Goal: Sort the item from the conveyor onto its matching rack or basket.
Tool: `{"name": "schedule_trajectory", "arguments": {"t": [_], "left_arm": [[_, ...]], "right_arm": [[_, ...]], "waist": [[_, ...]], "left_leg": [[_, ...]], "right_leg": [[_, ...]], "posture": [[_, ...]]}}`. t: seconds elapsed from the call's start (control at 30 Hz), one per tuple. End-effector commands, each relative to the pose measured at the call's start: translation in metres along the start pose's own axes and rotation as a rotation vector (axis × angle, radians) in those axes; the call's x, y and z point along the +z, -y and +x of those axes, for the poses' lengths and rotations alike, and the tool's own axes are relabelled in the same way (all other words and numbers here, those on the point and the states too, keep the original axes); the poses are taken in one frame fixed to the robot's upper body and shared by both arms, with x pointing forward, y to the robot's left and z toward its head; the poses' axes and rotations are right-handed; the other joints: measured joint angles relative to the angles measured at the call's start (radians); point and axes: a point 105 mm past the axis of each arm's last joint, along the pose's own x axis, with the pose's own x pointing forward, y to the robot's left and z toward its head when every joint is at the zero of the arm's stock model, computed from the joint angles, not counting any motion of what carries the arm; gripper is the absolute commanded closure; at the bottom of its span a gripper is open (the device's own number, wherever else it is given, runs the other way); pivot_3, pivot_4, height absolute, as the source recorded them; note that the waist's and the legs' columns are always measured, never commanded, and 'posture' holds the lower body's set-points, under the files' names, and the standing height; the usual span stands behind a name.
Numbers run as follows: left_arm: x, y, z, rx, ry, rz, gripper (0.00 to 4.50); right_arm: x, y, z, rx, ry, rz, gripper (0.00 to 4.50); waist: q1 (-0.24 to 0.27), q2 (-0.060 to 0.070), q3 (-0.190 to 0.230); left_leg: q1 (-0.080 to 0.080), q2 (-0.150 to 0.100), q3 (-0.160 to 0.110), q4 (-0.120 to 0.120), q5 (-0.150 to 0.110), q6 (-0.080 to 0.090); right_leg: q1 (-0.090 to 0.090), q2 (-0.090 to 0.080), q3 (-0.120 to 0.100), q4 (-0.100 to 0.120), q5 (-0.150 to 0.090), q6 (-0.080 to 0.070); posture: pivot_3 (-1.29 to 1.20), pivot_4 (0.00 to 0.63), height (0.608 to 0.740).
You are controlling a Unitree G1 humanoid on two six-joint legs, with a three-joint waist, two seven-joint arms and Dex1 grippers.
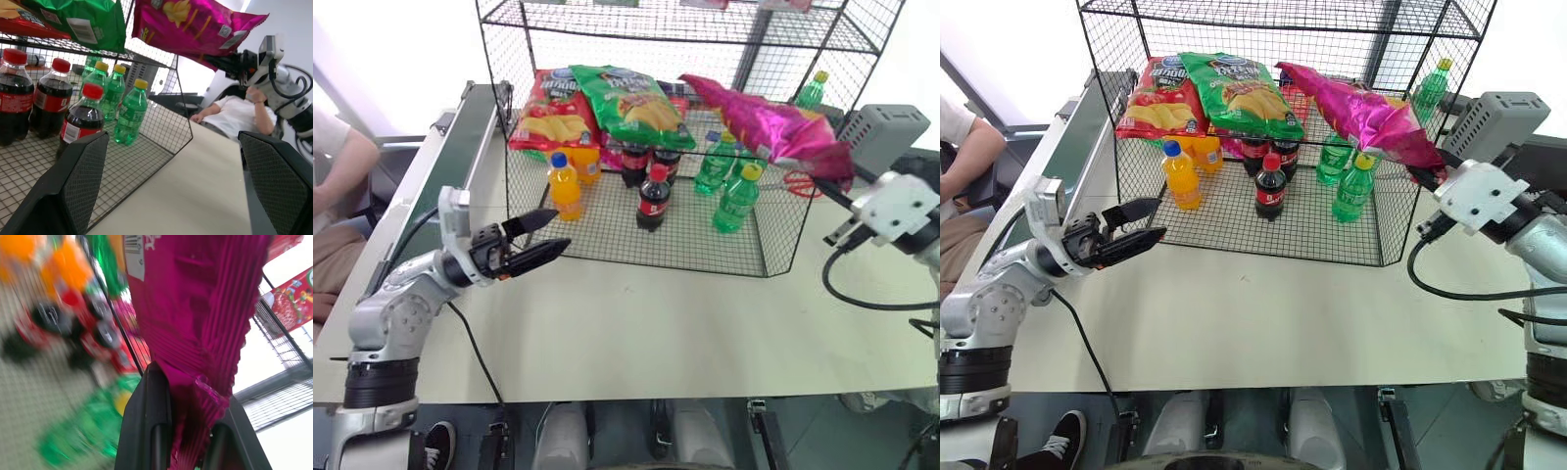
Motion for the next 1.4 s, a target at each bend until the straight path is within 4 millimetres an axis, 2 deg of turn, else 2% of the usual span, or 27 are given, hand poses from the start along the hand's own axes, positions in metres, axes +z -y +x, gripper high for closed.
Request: {"name": "schedule_trajectory", "arguments": {"t": [0.03,0.13,0.23,0.4,0.6,0.7,0.97,1.03,1.07,1.17,1.2,1.23,1.27,1.3,1.4], "left_arm": [[0.008,0.003,0.003,-0.011,0.012,0.076,0.00],[0.004,0.006,0.003,-0.019,-0.003,0.078,0.00],[0.001,0.007,0.005,-0.014,-0.002,0.088,0.00],[-0.004,0.007,0.007,0.004,-0.002,0.096,0.00],[-0.006,0.010,0.006,0.017,0.005,0.105,0.00],[-0.008,0.011,0.004,0.026,-0.003,0.110,0.00],[-0.010,0.012,0.000,0.049,-0.009,0.116,0.00],[-0.012,0.014,-0.001,0.048,-0.012,0.115,0.00],[-0.013,0.013,-0.001,0.051,-0.014,0.117,0.00],[-0.014,0.013,-0.002,0.054,-0.019,0.117,0.00],[-0.014,0.012,-0.002,0.055,-0.019,0.118,0.00],[-0.014,0.012,-0.002,0.057,-0.020,0.120,0.00],[-0.014,0.011,-0.002,0.058,-0.019,0.122,0.00],[-0.014,0.011,-0.002,0.059,-0.018,0.122,0.00],[-0.015,0.011,-0.001,0.058,-0.022,0.129,0.00]], "right_arm": [[-0.002,0.018,0.001,-0.064,-0.040,-0.265,4.47],[-0.011,0.014,0.005,-0.062,-0.099,-0.360,4.47],[-0.019,0.006,0.015,-0.076,-0.140,-0.291,4.47],[-0.018,0.018,0.039,-0.185,-0.189,-0.243,4.47],[-0.022,0.015,0.065,-0.219,-0.236,-0.201,4.47],[-0.024,0.010,0.072,-0.197,-0.219,-0.162,4.47],[-0.034,0.018,0.076,-0.210,-0.247,-0.153,4.47],[-0.034,0.016,0.077,-0.205,-0.236,-0.109,3.42],[-0.032,0.014,0.078,-0.197,-0.229,-0.103,3.19],[-0.022,0.011,0.079,-0.180,-0.180,-0.055,1.63],[-0.020,0.010,0.078,-0.157,-0.175,-0.064,1.26],[-0.019,0.009,0.078,-0.145,-0.173,-0.062,0.65],[-0.018,0.011,0.076,-0.148,-0.168,-0.050,0.26],[-0.017,0.013,0.075,-0.150,-0.163,-0.042,0.12],[-0.013,0.013,0.071,-0.139,-0.132,0.059,0.12]], "waist": [[0.000,0.000,0.000],[-0.003,0.000,0.000],[-0.008,0.000,0.000],[-0.021,0.000,0.000],[-0.021,0.000,0.000],[-0.018,0.000,0.000],[-0.022,0.000,0.000],[-0.022,0.000,0.000],[-0.021,0.000,0.000],[-0.021,0.000,0.000],[-0.021,0.000,0.000],[-0.021,0.000,0.000],[-0.023,0.000,0.000],[-0.023,0.000,0.000],[-0.021,0.000,0.000]], "left_leg": [[0.000,0.000,0.000,0.000,0.000,0.000],[0.000,0.001,0.000,0.000,0.000,-0.001],[0.000,0.001,0.000,0.000,0.001,-0.002],[0.000,0.000,-0.001,0.000,0.002,-0.002],[0.001,0.001,-0.001,-0.001,0.002,-0.002],[0.000,0.000,-0.001,-0.001,0.002,-0.002],[0.000,0.000,-0.001,0.000,0.001,-0.002],[0.000,0.000,-0.001,0.000,0.001,-0.002],[0.000,0.000,-0.001,0.000,0.001,-0.002],[0.000,0.000,-0.001,0.000,0.001,-0.002],[0.000,0.000,-0.001,0.000,0.001,-0.002],[0.000,0.000,-0.001,0.000,0.001,-0.002],[0.000,0.000,-0.001,0.000,0.001,-0.002],[0.000,0.001,-0.001,0.000,0.001,-0.002],[0.000,0.001,-0.001,0.000,0.001,-0.002]], "right_leg": [[0.000,0.000,0.000,0.000,0.000,0.000],[0.000,0.000,0.000,0.000,0.000,0.000],[0.000,0.000,0.000,0.001,0.000,0.000],[0.000,0.000,0.000,0.001,0.000,0.000],[0.000,0.000,0.000,0.002,0.000,0.000],[0.000,-0.001,0.000,0.001,0.000,0.000],[0.000,-0.001,0.000,0.001,0.000,0.000],[0.000,-0.001,0.000,0.001,0.000,0.000],[0.000,-0.001,0.000,0.001,0.000,0.000],[0.000,-0.001,0.000,0.001,0.000,0.000],[0.000,-0.001,0.000,0.001,0.000,0.000],[0.000,-0.001,0.000,0.001,0.000,0.000],[0.000,-0.001,0.000,0.001,0.000,0.000],[0.000,0.000,0.000,0.001,0.000,0.000],[0.000,0.000,0.000,0.002,0.000,0.000]], "posture": [[0.00,0.150,0.740],[0.00,0.150,0.740],[0.00,0.150,0.740],[0.00,0.150,0.740],[0.00,0.150,0.740],[0.00,0.150,0.740],[0.00,0.150,0.740],[0.00,0.150,0.740],[0.00,0.150,0.740],[0.00,0.150,0.740],[0.00,0.150,0.740],[0.00,0.150,0.740],[0.00,0.150,0.740],[0.00,0.150,0.740],[0.00,0.150,0.740]]}}
